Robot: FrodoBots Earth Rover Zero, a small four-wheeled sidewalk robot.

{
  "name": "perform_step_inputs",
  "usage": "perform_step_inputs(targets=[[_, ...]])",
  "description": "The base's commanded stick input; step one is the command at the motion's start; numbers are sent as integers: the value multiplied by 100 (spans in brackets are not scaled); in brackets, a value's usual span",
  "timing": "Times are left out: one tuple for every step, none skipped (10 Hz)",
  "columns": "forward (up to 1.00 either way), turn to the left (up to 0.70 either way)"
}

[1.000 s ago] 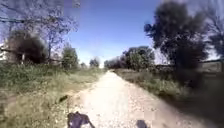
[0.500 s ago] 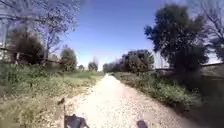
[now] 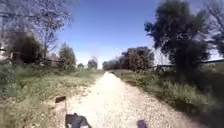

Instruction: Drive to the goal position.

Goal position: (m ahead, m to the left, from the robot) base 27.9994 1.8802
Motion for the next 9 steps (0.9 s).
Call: perform_step_inputs(targets=[[50,0],[50,0],[50,0],[50,0],[50,0],[50,0],[50,0],[50,0],[50,0]])
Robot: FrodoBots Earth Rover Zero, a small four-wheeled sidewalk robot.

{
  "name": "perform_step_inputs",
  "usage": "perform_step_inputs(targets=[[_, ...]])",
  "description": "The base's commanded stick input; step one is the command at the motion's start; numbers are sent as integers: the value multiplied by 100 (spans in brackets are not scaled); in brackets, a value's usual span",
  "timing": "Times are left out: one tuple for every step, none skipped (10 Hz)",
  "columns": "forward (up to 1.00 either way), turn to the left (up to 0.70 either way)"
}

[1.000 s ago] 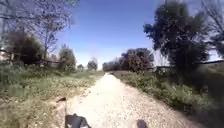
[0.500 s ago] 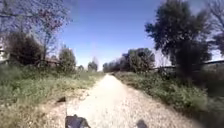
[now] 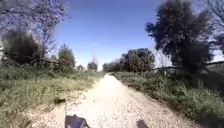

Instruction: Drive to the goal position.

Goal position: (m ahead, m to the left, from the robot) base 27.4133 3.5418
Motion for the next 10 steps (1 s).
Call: perform_step_inputs(targets=[[50,0],[50,0],[50,0],[50,0],[50,0],[50,0],[50,0],[50,0],[50,0],[50,0]])
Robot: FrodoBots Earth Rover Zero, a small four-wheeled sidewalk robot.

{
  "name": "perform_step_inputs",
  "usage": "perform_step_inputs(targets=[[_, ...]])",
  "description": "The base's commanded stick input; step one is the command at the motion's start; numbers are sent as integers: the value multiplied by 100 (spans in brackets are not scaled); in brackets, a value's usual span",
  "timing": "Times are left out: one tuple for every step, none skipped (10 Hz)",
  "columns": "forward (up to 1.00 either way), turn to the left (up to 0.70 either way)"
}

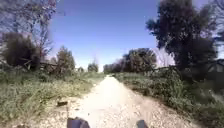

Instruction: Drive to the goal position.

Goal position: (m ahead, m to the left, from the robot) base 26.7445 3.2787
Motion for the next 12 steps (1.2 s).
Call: perform_step_inputs(targets=[[50,0],[50,0],[50,0],[50,0],[50,0],[50,0],[50,0],[50,0],[50,0],[50,0],[50,0],[50,0]])
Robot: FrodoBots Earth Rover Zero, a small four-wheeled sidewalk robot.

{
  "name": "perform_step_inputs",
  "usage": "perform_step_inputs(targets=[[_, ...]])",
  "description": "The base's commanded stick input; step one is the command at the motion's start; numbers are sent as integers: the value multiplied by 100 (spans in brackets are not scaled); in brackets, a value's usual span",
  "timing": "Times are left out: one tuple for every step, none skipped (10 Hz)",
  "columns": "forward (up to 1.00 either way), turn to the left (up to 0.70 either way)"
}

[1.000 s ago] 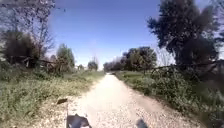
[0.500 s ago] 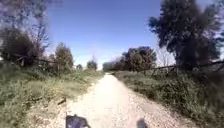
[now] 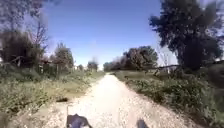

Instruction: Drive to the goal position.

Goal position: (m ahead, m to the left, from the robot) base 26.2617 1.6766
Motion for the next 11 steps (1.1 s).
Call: perform_step_inputs(targets=[[50,0],[50,0],[50,0],[50,0],[50,0],[50,0],[50,0],[50,0],[50,0],[50,0],[50,0]])
